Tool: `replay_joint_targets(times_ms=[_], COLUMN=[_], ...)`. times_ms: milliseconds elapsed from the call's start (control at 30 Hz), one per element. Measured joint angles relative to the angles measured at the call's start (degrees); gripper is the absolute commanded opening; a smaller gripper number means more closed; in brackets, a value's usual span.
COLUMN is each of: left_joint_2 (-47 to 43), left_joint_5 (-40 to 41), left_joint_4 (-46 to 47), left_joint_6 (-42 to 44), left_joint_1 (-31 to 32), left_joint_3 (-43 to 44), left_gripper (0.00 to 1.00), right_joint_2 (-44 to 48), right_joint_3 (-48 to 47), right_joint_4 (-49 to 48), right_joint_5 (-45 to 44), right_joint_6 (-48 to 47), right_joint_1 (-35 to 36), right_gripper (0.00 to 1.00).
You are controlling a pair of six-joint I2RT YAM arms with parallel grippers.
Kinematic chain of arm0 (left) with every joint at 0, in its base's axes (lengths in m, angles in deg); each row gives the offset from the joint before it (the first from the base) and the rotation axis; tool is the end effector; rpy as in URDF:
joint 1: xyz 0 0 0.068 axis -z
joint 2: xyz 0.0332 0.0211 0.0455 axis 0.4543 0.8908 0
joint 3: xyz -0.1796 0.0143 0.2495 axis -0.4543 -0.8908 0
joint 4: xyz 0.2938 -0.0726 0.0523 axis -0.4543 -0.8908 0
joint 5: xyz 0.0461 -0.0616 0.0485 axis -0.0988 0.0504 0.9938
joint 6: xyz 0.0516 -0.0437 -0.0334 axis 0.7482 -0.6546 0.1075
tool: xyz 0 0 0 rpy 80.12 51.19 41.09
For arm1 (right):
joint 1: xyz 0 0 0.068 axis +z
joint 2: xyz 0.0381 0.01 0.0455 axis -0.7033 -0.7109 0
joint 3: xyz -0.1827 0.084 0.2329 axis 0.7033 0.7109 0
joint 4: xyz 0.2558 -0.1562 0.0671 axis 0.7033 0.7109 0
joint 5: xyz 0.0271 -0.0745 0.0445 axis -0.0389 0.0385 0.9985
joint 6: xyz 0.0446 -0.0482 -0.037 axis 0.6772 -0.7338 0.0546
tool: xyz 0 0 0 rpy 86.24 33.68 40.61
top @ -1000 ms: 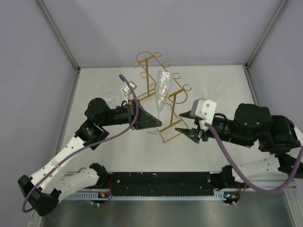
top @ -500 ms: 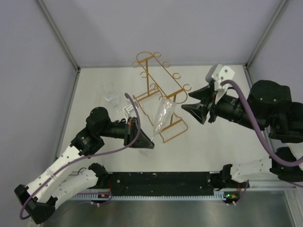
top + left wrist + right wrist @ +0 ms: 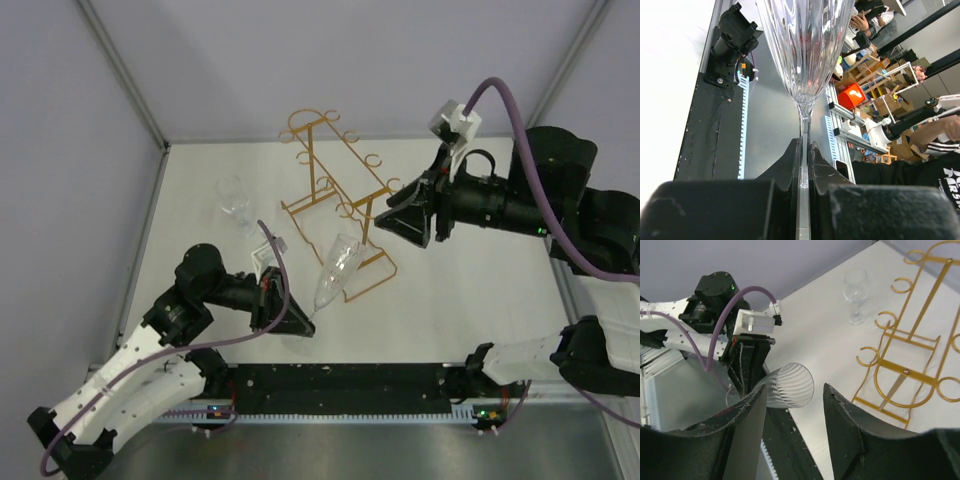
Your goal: Take the wine glass off the wine glass rack
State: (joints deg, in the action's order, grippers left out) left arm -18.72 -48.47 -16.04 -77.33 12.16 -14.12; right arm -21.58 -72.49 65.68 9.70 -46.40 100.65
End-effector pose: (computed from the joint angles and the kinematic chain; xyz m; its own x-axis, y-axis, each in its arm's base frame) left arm 0.0997 -0.1542 0.3630 -0.6861 0.1731 -0.7066 0.6981 -0.1166 -0.7065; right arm 0.1032 0.1669 0.6406 -0.2615 -0.0878 -0.9612 -0.8582 0.4770 0.1899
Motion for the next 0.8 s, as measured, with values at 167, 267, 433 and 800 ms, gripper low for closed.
replay_joint_targets(times_ms=[167, 267, 433, 800], left_joint_2=[-2.23, -3.17, -4.83, -5.33], left_joint_5=[-1.14, -1.31, -1.81, -2.38], left_joint_4=[-0.04, -0.02, -0.09, -1.57], left_joint_6=[0.92, 1.55, 2.4, 3.96], left_joint_1=[0.04, 0.11, 0.2, 0.24], left_joint_3=[-1.05, -1.44, -1.9, -1.9], left_gripper=[0.0, 0.0, 0.0, 0.0], right_joint_2=[-0.96, -1.25, -1.25, -2.27], right_joint_3=[2.75, 4.17, 7.39, 11.65], right_joint_4=[0.94, 0.81, 0.15, -3.23], right_joint_5=[7.96, 12.52, 18.36, 25.64], right_joint_6=[2.97, 4.22, 5.6, 7.06], right_joint_1=[-1.92, -2.45, -2.54, -2.56], right_gripper=[0.5, 0.5, 0.49, 0.46])
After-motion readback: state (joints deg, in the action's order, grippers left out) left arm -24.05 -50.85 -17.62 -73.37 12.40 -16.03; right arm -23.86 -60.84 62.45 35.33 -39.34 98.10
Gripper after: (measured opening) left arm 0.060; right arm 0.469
